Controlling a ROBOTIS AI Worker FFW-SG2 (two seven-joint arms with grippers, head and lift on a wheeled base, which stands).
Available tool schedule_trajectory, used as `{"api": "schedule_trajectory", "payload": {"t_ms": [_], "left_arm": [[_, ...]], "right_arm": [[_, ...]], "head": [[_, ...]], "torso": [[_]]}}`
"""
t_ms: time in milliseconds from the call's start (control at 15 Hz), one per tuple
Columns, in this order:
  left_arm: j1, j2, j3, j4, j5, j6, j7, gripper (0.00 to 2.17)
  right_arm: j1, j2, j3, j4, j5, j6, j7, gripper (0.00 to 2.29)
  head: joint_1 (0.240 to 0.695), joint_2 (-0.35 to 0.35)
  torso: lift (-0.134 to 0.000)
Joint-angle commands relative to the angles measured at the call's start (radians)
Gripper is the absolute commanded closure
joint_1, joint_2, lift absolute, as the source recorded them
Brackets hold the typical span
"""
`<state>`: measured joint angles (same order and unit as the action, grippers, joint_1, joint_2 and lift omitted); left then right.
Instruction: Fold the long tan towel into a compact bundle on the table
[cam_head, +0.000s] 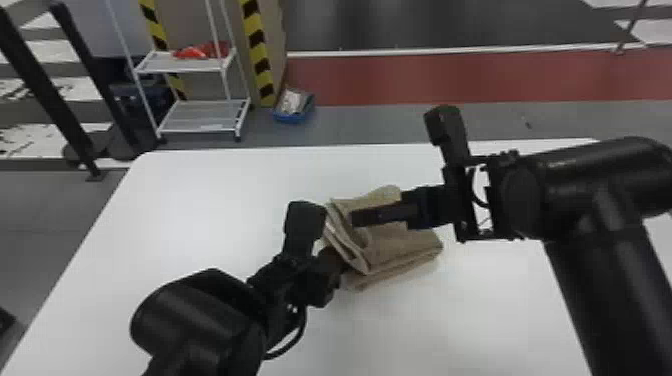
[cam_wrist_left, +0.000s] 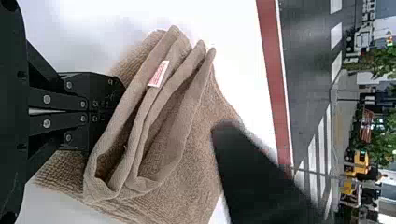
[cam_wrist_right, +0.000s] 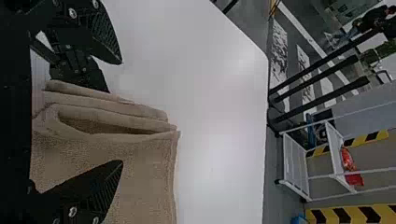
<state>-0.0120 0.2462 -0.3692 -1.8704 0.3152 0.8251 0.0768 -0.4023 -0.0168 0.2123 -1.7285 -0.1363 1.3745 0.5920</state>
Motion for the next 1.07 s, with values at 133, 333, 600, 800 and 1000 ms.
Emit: {"api": "schedule_trajectory", "payload": {"t_ms": [133, 333, 600, 800, 1000], "left_arm": [[0.024, 0.021, 0.042, -0.042, 0.025, -0.001, -0.002, 2.14], [0.023, 0.025, 0.041, -0.039, 0.025, -0.001, -0.002, 2.14], [0.021, 0.027, 0.042, -0.041, 0.025, -0.001, -0.003, 2.14], [0.026, 0.028, 0.044, -0.042, 0.03, -0.001, -0.003, 2.14], [0.072, 0.044, 0.085, -0.099, 0.035, 0.003, -0.005, 2.14]], "right_arm": [[0.194, -0.104, -0.097, -0.201, 0.02, 0.079, 0.029, 2.13], [0.316, -0.132, -0.157, -0.266, 0.015, 0.027, 0.062, 2.13], [0.347, -0.135, -0.177, -0.258, 0.04, -0.05, 0.058, 2.13], [0.278, -0.121, -0.129, -0.125, 0.066, -0.154, 0.037, 2.13], [0.189, -0.094, -0.079, 0.037, 0.092, -0.243, -0.001, 2.13]], "head": [[0.695, 0.066], [0.695, 0.017], [0.695, -0.012], [0.695, -0.022], [0.695, -0.007]], "torso": [[-0.125], [-0.125], [-0.125], [-0.125], [-0.125]]}}
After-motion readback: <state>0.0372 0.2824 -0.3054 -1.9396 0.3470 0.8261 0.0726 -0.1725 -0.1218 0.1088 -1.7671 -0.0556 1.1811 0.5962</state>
